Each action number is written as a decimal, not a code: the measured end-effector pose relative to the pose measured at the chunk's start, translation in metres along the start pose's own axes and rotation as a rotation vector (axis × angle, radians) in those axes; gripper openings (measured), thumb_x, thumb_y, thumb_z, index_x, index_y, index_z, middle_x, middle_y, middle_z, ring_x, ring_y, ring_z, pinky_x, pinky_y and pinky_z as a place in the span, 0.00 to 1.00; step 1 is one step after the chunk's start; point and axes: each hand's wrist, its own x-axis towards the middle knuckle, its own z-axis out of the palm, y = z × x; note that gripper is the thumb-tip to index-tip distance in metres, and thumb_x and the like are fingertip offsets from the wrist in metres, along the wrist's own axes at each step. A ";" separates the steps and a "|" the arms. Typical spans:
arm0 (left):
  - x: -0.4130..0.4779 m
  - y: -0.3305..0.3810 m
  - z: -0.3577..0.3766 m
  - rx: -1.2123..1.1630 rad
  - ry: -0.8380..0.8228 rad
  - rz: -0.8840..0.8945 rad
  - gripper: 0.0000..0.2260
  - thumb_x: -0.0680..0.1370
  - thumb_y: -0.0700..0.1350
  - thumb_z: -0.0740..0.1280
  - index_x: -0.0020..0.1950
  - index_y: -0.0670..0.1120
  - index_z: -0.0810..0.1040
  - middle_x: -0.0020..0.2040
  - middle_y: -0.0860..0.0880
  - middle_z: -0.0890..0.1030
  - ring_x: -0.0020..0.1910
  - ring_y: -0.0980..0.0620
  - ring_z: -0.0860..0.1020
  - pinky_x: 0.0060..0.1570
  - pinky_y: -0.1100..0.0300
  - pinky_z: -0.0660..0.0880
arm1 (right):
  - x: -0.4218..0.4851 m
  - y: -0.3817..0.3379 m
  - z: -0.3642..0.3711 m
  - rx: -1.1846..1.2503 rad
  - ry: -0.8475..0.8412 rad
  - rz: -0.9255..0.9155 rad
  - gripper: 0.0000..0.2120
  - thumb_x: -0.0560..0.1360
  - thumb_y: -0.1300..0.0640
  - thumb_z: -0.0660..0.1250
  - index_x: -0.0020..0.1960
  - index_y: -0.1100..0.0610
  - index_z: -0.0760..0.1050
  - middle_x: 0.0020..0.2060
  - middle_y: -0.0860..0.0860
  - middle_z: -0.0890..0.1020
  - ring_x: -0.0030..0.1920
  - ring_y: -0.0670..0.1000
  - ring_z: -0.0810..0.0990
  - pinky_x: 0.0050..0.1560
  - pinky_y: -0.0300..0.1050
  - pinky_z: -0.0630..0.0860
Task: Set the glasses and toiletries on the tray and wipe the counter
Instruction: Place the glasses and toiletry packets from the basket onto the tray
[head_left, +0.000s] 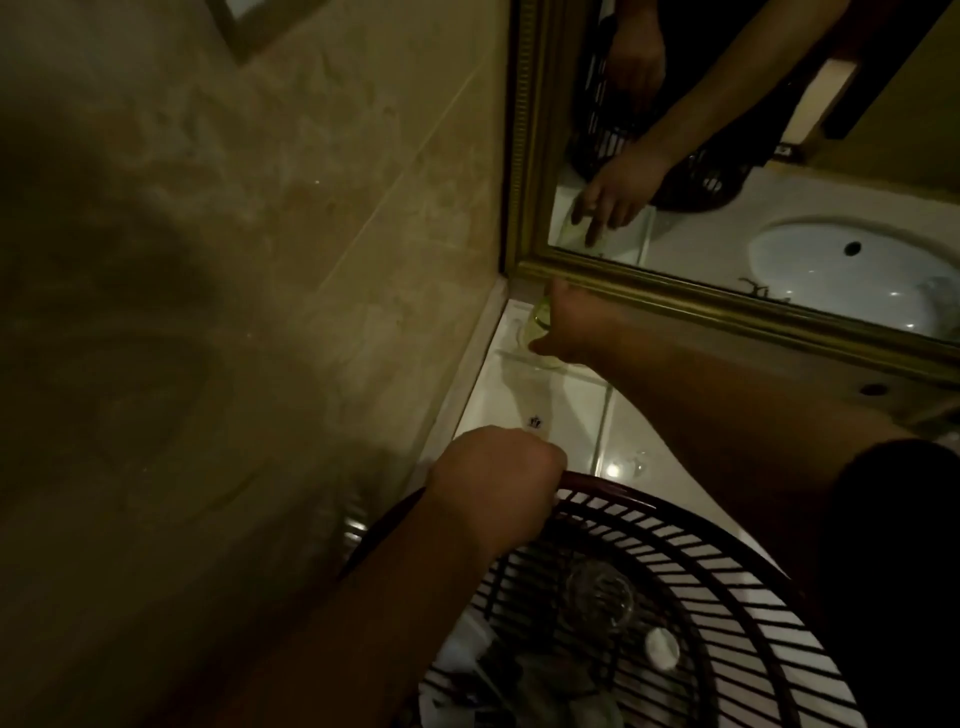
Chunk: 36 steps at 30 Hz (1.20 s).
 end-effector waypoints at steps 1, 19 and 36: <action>0.001 -0.001 0.002 -0.001 -0.003 0.000 0.05 0.77 0.49 0.70 0.48 0.49 0.79 0.42 0.49 0.79 0.39 0.47 0.79 0.35 0.57 0.66 | 0.010 0.001 0.008 0.007 0.010 0.001 0.46 0.67 0.49 0.82 0.76 0.60 0.61 0.62 0.61 0.79 0.56 0.60 0.81 0.52 0.54 0.81; 0.002 -0.001 0.004 0.133 0.007 0.100 0.14 0.60 0.58 0.81 0.35 0.53 0.80 0.30 0.54 0.79 0.26 0.58 0.77 0.29 0.64 0.57 | 0.054 0.004 0.044 -0.044 0.048 0.009 0.30 0.77 0.56 0.69 0.75 0.59 0.63 0.67 0.64 0.71 0.59 0.65 0.79 0.58 0.57 0.77; 0.000 0.005 -0.002 0.033 0.045 -0.046 0.09 0.74 0.55 0.72 0.51 0.53 0.82 0.44 0.48 0.81 0.42 0.47 0.79 0.35 0.58 0.66 | -0.294 -0.026 -0.075 0.069 0.232 -0.249 0.14 0.75 0.45 0.60 0.34 0.51 0.71 0.26 0.48 0.72 0.27 0.48 0.72 0.28 0.43 0.67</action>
